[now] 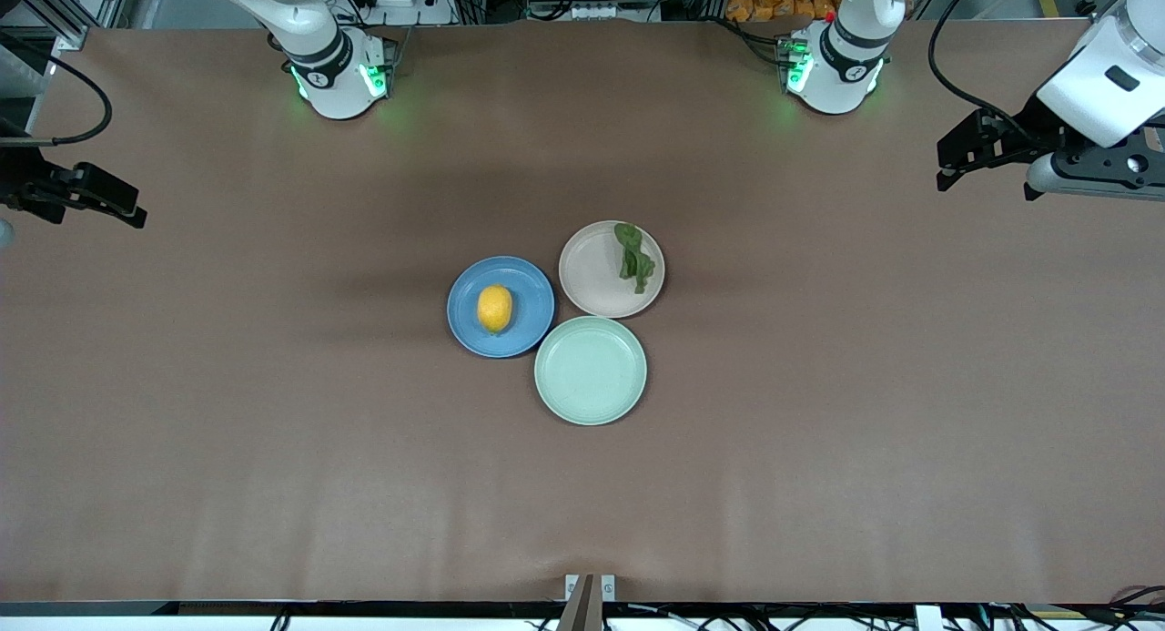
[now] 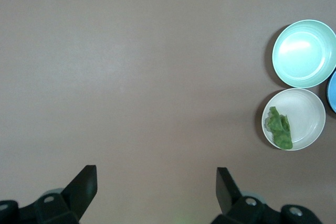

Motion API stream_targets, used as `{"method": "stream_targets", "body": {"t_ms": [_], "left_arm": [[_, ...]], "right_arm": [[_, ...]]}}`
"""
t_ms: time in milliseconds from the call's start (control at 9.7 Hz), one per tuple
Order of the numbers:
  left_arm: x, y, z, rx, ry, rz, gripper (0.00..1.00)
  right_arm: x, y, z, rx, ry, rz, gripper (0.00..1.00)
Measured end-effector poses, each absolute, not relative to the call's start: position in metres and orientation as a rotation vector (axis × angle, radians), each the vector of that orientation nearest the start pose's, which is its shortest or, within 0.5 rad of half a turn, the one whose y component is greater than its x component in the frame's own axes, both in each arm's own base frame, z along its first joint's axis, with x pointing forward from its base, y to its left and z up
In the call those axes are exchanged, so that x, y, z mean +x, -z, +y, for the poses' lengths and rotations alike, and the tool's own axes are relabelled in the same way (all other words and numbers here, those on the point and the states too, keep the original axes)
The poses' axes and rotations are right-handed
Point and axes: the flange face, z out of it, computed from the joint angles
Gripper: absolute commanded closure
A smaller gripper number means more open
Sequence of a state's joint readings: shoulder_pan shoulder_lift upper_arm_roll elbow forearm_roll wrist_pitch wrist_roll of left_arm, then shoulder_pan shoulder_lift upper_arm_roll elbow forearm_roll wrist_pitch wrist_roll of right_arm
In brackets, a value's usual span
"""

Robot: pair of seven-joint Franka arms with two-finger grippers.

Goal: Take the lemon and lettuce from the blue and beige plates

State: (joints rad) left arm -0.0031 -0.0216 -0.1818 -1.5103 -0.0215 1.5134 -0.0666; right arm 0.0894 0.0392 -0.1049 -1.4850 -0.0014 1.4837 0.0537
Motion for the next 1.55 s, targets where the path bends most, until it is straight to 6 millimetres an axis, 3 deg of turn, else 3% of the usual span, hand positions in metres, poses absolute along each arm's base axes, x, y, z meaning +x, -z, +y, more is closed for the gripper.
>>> {"method": "stream_targets", "body": {"t_ms": [825,1134,1546], "left_arm": [[0.532,-0.658,-0.106,-3.156,0.031,0.197,0.00],[0.535,-0.642,-0.111,-3.155,-0.009,0.180,0.00],[0.529,-0.592,-0.174,-3.163,-0.071,0.162,0.00]], "right_arm": [[0.558,-0.635,-0.007,-3.145,-0.063,0.109,0.00],[0.558,-0.635,-0.007,-3.145,-0.064,0.109,0.00],[0.558,-0.635,-0.007,-3.146,-0.064,0.108,0.00]]}}
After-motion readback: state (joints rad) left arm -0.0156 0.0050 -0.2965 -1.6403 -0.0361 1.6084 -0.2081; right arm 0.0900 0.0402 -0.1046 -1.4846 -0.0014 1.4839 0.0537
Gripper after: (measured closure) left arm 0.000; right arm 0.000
